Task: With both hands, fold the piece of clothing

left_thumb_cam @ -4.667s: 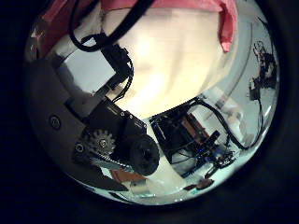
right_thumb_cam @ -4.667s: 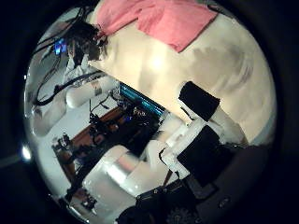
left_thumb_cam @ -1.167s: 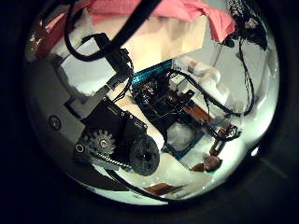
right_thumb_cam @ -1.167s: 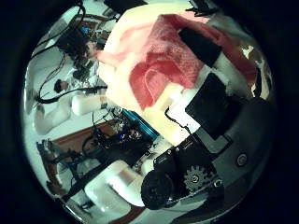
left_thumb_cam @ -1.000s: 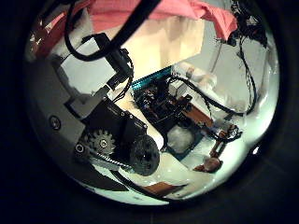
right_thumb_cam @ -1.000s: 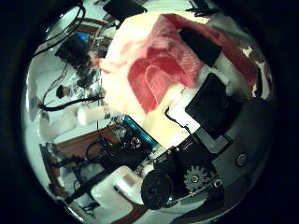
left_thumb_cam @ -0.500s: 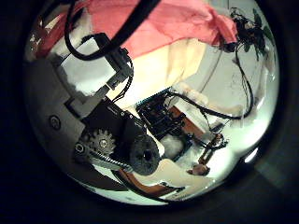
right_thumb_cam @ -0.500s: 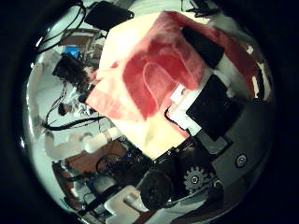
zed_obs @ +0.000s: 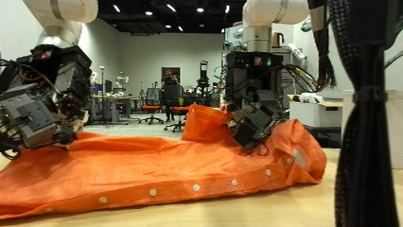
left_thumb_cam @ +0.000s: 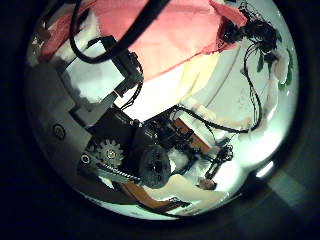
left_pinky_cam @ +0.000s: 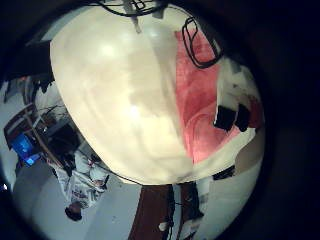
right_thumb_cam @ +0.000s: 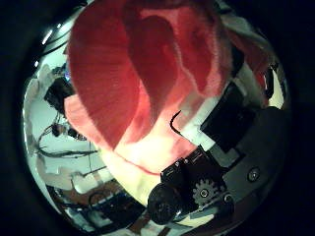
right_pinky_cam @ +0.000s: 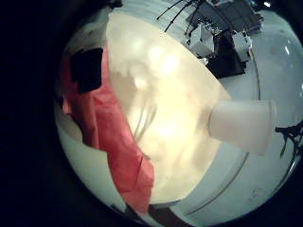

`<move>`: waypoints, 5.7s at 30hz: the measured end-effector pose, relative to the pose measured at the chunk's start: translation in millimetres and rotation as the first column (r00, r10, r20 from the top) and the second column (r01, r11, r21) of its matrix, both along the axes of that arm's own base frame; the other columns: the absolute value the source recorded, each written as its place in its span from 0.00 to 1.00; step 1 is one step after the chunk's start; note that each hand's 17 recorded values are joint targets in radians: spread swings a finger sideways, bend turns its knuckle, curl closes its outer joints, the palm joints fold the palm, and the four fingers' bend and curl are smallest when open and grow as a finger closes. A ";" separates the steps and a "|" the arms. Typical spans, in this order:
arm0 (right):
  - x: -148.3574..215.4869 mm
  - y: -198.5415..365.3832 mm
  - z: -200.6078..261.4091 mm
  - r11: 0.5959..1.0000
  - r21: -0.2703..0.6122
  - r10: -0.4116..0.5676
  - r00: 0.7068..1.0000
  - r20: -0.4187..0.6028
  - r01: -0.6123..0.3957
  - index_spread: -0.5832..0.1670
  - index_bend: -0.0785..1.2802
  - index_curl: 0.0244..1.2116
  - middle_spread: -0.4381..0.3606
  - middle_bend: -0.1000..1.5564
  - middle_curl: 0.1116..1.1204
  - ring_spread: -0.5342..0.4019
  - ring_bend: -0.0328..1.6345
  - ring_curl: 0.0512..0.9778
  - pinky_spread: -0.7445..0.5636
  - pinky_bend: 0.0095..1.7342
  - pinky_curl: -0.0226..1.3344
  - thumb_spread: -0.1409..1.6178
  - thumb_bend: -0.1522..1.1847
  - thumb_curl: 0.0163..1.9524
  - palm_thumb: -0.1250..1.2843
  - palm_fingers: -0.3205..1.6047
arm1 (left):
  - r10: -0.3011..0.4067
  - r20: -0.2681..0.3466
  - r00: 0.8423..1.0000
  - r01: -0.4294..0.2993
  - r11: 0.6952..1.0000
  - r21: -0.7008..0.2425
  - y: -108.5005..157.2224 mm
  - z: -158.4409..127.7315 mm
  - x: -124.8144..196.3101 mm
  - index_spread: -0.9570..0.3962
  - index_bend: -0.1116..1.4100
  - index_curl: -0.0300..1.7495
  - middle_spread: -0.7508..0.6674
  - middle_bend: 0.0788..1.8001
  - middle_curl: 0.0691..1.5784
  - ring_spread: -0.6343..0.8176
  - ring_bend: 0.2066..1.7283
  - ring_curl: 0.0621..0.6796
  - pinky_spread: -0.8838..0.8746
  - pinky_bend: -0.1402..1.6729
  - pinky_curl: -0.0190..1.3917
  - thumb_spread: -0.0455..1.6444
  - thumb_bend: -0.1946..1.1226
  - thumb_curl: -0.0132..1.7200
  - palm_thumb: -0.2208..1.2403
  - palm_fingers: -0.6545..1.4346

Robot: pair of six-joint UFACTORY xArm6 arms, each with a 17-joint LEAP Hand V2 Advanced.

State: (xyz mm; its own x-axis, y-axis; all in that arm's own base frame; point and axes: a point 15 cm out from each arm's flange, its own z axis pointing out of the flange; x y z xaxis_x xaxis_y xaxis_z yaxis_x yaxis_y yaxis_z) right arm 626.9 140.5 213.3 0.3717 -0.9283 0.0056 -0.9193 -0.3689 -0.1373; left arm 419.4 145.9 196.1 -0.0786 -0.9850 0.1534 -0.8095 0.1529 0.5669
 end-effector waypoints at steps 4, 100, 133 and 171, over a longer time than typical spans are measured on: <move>5.0 -9.7 -4.8 0.999 0.008 -0.054 0.999 0.002 0.054 0.31 0.18 0.52 0.40 0.58 0.57 0.29 0.75 0.71 0.24 0.58 0.67 0.90 0.10 0.19 0.64 0.31 | 0.023 -0.019 1.000 -0.023 1.000 -0.001 10.0 -9.6 -3.1 0.25 0.18 0.88 0.18 0.57 0.54 0.14 0.76 0.75 0.17 0.75 0.43 0.57 0.13 0.45 0.73 0.81; -197.3 -218.9 -26.7 0.982 -0.148 0.077 0.968 -0.237 -0.114 0.40 0.17 0.23 0.61 0.21 0.20 0.69 0.22 0.18 0.71 0.13 0.26 0.77 0.11 0.08 0.13 0.24 | -0.076 0.066 0.995 0.086 0.984 -0.156 -76.7 32.0 -87.2 0.77 0.17 0.16 0.80 0.06 0.11 0.84 0.13 0.24 0.80 0.23 0.23 0.68 0.13 0.22 0.53 0.28; -132.7 -183.3 -75.5 0.983 -0.145 0.074 0.960 -0.269 -0.116 0.50 0.18 0.19 0.60 0.23 0.24 0.55 0.33 0.24 0.63 0.14 0.24 0.78 0.11 0.11 0.32 0.37 | -0.080 0.062 0.995 0.088 0.984 -0.153 -79.3 26.6 -96.7 0.77 0.17 0.16 0.80 0.05 0.11 0.84 0.12 0.24 0.80 0.22 0.24 0.68 0.13 0.23 0.53 0.28; -227.4 -250.4 -15.4 0.977 -0.146 0.073 0.894 -0.442 -0.152 0.47 0.85 0.55 0.41 0.82 0.59 0.35 0.80 0.60 0.32 0.70 0.52 0.67 0.19 0.34 0.90 0.78 | -0.070 0.092 0.993 0.083 0.986 -0.142 -68.7 44.4 -102.1 0.76 0.17 0.16 0.80 0.05 0.11 0.84 0.12 0.24 0.80 0.22 0.24 0.68 0.13 0.22 0.53 0.29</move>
